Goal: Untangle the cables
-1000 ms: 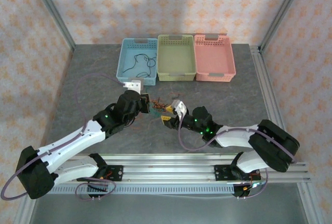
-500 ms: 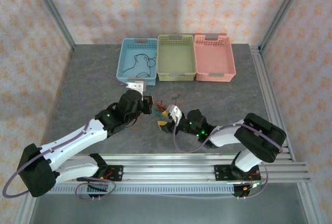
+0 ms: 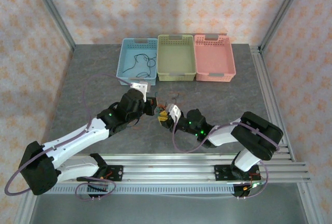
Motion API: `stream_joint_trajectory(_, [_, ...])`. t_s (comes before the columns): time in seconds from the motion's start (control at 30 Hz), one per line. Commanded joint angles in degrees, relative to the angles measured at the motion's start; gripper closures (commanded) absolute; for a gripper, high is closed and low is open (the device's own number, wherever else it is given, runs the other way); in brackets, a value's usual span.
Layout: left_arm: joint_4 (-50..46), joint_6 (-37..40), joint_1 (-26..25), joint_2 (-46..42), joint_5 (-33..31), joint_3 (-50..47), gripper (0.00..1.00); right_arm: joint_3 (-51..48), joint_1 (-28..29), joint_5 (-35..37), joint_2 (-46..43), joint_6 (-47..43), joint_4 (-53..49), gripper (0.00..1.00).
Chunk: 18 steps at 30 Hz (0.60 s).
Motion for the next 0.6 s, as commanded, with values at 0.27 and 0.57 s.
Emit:
stream_joint_trajectory(0.27, [-6.46, -1.8, 2.78, -9.14, -20.41, -0.82, 1.0, 3.07, 0.19, 0.58, -2.25, -4.25, -11.63, 1.0])
stream_joint_trajectory(0.57, [-14.58, -10.96, 12.73, -9.74, -19.55, 2.72, 1.0, 4.77, 1.16, 3.23, -5.43, -10.95, -23.49, 1.0])
